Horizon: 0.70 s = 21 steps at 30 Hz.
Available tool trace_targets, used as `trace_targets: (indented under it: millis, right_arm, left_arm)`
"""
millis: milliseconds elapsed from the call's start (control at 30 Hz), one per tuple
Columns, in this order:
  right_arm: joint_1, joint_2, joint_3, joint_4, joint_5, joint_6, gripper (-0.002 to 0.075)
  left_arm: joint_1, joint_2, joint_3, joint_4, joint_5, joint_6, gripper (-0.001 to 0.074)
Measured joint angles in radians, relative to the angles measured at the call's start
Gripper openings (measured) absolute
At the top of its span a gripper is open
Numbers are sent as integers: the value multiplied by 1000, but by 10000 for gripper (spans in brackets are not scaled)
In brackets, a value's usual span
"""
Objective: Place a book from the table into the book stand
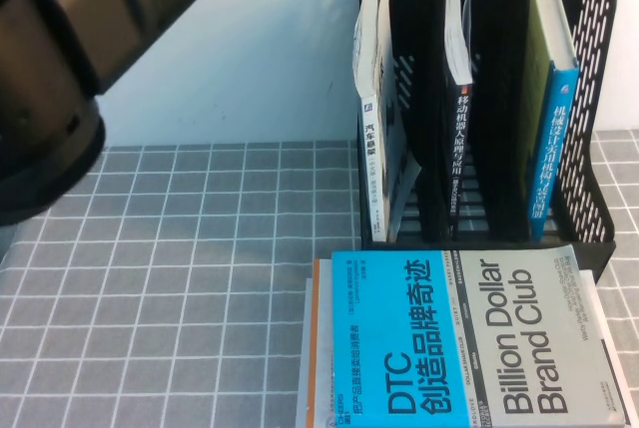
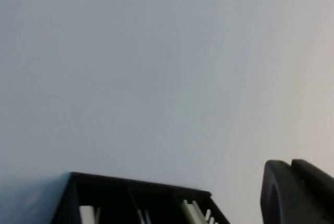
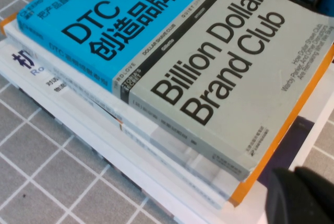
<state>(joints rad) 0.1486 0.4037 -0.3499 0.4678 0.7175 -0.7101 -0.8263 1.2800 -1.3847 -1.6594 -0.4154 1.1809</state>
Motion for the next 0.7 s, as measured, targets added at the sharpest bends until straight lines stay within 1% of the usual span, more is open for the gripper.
trace_targets:
  millis: [100, 200, 300, 467, 567, 700]
  right_arm:
    - [0, 0, 0, 0, 0, 0, -3]
    - [0, 0, 0, 0, 0, 0, -3]
    - [0, 0, 0, 0, 0, 0, -3]
    - [0, 0, 0, 2, 0, 0, -3]
    - [0, 0, 0, 2, 0, 0, -3]
    - [0, 0, 0, 2, 0, 0, -3]
  left_arm:
    - [79, 0, 50, 88, 52, -124, -1]
    - [155, -4, 83, 257, 170, -212, -1]
    - [216, -22, 98, 400, 306, -256, -1]
    - [298, -80, 102, 557, 471, -284, -2]
    - [349, -147, 152, 582, 476, -318, -3]
    - [422, -270, 301, 592, 395, -387, -3]
